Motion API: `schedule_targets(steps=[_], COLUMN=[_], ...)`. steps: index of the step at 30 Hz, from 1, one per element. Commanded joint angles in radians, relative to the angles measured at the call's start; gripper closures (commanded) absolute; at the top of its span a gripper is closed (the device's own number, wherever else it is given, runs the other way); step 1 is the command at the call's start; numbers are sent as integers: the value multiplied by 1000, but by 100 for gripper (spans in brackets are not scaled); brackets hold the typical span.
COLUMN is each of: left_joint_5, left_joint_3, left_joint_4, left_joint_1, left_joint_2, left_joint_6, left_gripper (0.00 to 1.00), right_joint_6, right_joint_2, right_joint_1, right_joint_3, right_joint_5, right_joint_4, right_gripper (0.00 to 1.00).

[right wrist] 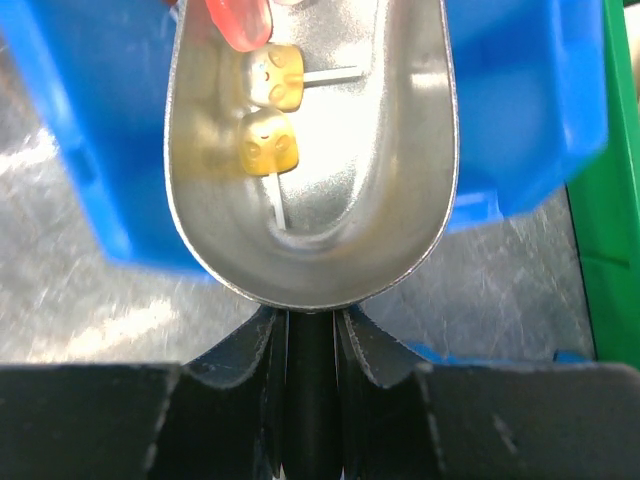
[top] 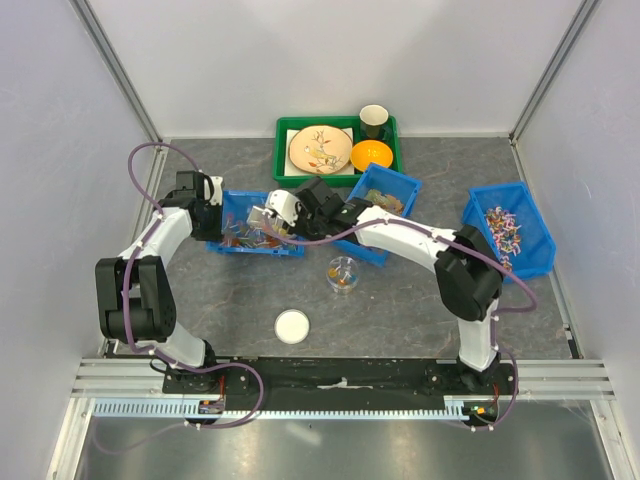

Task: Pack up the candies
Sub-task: Scoop the fake candies from the storage box, then place the fake candies in the packing bottle.

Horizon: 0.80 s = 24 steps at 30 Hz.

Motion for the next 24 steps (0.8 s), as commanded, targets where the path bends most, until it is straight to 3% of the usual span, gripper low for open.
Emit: schedule_targets(steps=[1, 11, 24], left_joint_5=[19, 19, 23], left_joint_3=[22, 26, 28], left_joint_4=[60, 54, 54], left_joint_1=[7, 7, 7], left_joint_2=[-1, 6, 12], left_joint_6=[-4, -5, -7], left_gripper=[98, 98, 99], right_joint_6=[-12, -46, -198], right_joint_2=[-166, -363, -591], right_joint_1=[-26, -78, -98], right_joint_3=[-61, -198, -315], right_joint_5=[-68, -62, 27], right_joint_4=[46, -6, -311], right_gripper=[100, 100, 100])
